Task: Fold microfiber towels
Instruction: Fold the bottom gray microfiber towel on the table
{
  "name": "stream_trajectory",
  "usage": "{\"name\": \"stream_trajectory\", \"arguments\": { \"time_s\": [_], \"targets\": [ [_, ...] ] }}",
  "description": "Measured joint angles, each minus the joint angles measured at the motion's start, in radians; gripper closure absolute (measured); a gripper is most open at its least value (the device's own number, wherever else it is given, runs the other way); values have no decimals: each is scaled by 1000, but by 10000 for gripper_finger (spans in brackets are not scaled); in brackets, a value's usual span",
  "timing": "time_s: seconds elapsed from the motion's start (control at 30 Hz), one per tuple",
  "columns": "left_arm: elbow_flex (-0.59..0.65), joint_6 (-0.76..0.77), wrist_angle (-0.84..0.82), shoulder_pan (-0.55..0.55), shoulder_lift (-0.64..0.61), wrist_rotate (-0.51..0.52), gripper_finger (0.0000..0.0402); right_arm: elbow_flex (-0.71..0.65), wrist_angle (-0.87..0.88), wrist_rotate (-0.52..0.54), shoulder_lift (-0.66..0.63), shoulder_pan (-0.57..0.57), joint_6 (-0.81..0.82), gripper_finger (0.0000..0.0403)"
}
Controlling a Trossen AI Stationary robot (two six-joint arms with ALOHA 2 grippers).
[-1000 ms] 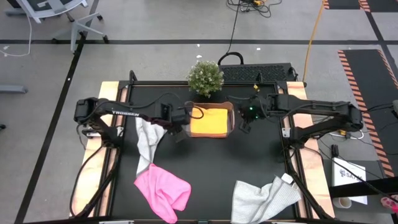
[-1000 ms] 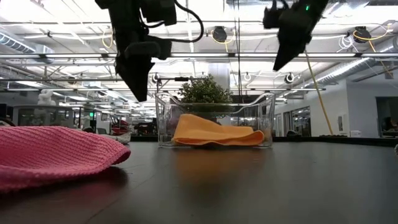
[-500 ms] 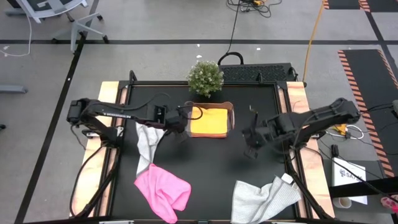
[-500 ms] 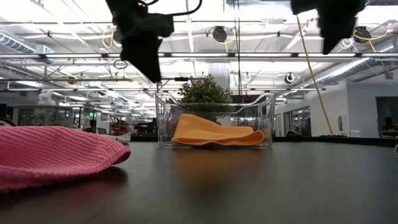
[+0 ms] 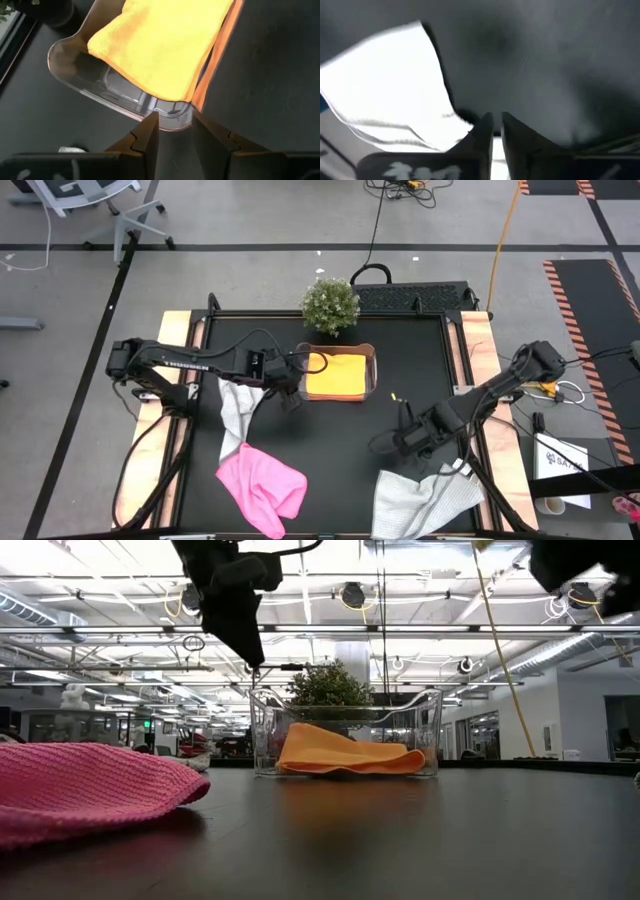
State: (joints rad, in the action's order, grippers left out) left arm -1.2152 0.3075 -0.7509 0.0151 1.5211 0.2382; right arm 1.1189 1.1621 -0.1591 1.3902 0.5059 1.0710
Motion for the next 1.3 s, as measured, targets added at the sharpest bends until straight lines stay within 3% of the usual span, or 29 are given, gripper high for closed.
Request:
{"name": "stream_trajectory", "arguments": {
  "time_s": [0.3, 0.57, 0.77, 0.97, 1.3],
  "targets": [
    [0, 17, 0, 0, 0, -1, 282, -174, -16, -135, -8, 66, 54, 284],
    [0, 142, 1, 0, 0, 4, 282, -306, -115, -229, -9, 121, 63, 231],
    [0, 205, 1, 0, 0, 25, 282, -378, -238, -236, -8, 186, 106, 220],
    [0, 249, 1, 0, 0, 25, 282, -421, -246, -230, -8, 242, 121, 220],
    [0, 275, 2, -7, 0, 26, 282, -473, -371, -196, -8, 256, 126, 220]
  ]
}}
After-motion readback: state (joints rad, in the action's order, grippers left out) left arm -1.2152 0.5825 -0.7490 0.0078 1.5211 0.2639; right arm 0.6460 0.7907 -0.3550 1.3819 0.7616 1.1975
